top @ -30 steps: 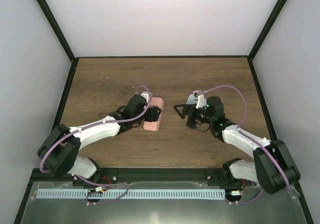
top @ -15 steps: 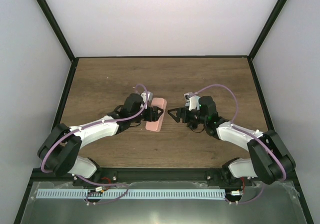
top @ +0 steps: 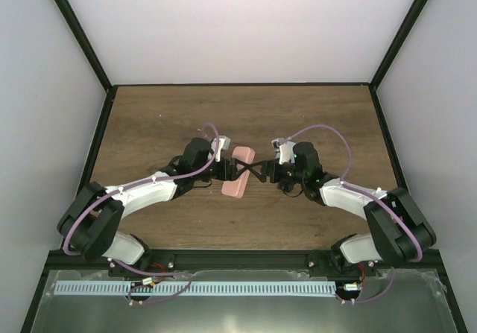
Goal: Organize the sunglasses
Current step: Open the sunglasses case.
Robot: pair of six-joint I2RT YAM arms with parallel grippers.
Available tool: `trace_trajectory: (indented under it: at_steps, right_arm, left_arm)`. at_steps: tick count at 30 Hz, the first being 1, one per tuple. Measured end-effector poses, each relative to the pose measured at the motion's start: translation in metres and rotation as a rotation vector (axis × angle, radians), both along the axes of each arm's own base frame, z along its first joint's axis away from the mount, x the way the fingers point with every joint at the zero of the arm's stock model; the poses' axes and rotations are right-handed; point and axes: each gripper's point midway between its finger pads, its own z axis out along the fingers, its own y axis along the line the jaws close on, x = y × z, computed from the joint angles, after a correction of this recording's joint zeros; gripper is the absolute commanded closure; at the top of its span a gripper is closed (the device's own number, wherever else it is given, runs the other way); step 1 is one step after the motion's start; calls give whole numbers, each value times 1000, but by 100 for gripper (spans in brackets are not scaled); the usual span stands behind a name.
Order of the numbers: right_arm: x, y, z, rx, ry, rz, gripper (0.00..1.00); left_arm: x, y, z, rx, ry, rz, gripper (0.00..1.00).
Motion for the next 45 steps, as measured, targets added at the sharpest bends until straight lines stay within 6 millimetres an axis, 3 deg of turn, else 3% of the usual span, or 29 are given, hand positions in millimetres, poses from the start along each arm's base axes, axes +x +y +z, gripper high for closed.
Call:
trace_trajectory:
  at_steps: [22, 45]
  right_arm:
    - [7, 10, -19, -42, 52, 20, 15]
    - [8, 8, -36, -84, 105, 9, 15]
  left_arm:
    - [0, 7, -18, -15, 94, 19, 30]
    - [-3, 12, -23, -25, 132, 23, 30]
